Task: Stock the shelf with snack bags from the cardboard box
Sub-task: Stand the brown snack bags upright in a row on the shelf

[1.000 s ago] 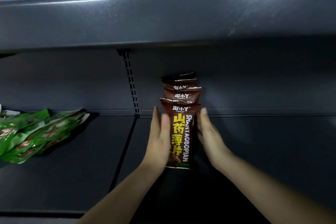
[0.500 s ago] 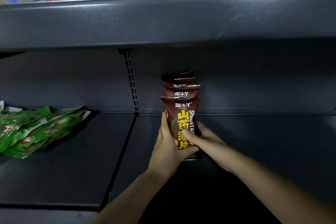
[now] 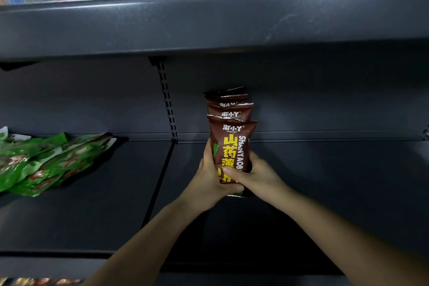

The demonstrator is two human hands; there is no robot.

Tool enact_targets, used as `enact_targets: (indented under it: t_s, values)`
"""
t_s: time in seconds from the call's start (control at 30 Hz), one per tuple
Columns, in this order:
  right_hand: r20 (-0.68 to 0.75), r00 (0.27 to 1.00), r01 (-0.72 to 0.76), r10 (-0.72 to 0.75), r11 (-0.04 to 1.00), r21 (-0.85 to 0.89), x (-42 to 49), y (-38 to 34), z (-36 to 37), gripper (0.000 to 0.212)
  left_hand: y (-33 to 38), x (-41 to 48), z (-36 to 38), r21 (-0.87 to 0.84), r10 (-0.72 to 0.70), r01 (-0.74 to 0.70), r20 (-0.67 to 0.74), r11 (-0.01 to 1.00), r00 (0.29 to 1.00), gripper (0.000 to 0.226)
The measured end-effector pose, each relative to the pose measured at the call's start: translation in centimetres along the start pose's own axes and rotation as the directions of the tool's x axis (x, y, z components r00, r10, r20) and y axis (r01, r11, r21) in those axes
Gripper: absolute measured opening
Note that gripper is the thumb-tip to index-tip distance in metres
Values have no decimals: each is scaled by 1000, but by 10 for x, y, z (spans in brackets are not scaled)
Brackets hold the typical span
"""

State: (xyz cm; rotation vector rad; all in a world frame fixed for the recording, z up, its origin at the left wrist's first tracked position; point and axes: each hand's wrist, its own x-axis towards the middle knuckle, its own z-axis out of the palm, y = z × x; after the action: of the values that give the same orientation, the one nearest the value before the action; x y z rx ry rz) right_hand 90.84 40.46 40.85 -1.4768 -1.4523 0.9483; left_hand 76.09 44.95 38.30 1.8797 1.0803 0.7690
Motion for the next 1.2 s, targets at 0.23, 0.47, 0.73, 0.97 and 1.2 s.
enact_targets:
  t_s: [0.23,0.47,0.73,0.97,1.2]
  values:
    - [-42,999,16,-16,1000,2,1,2,3,31,4,-6,2,60,-54,56,-40,997,998,114]
    - [-74,996,37,-40,998,-48,-13,-10,-1,27,38,-33,13,398,-143,217,-208,891,968,86]
    - [-41,991,-130,130,992,0,-74,-13,-56,30,75,-86,54,526,104,192,-482,829,870,47]
    - [28,989,-146,146,989,6,-151,11,-126,26,120,-123,148,514,280,-2,-464,858,840,35]
    - [84,987,-140,139,990,5,-233,45,-200,20,140,-159,254,444,312,-110,-411,889,857,31]
